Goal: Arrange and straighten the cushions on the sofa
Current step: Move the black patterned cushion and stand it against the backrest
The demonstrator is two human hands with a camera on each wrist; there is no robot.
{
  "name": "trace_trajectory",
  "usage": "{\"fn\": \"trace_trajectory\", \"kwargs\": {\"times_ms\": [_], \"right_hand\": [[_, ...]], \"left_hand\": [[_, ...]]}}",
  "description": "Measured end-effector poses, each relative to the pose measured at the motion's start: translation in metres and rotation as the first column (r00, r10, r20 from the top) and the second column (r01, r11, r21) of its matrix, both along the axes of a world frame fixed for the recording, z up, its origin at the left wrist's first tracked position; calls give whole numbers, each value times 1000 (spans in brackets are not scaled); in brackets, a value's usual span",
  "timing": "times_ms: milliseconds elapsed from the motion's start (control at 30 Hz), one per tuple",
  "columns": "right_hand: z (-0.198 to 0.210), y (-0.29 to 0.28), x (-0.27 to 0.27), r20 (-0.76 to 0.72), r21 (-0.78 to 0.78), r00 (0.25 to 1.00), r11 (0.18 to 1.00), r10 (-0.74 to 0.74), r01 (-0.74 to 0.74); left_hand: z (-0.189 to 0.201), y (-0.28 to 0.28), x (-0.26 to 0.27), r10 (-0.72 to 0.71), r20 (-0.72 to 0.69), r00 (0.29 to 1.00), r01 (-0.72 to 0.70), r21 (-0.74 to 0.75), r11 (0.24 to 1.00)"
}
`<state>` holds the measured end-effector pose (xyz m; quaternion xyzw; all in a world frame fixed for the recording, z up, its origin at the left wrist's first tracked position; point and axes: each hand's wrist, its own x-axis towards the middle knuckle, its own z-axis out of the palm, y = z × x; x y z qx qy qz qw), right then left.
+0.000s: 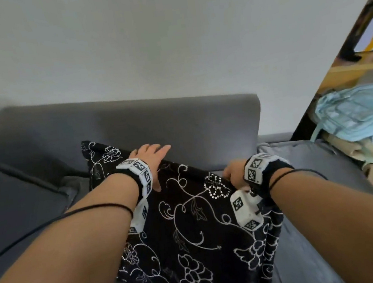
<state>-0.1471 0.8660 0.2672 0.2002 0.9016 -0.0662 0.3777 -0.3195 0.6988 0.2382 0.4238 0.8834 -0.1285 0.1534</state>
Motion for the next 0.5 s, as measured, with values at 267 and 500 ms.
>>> {"fn": "trace_trajectory", "kwargs": {"times_ms": [267, 500], "right_hand": [[-47, 16, 1, -24, -72, 967, 965, -253, 251], [-83, -2, -18, -187, -41, 954, 973, -233, 229]], "left_hand": [[-59, 50, 17, -200, 80, 977, 207, -102, 973], [-83, 55, 9, -211, 6, 977, 211, -110, 971]]}}
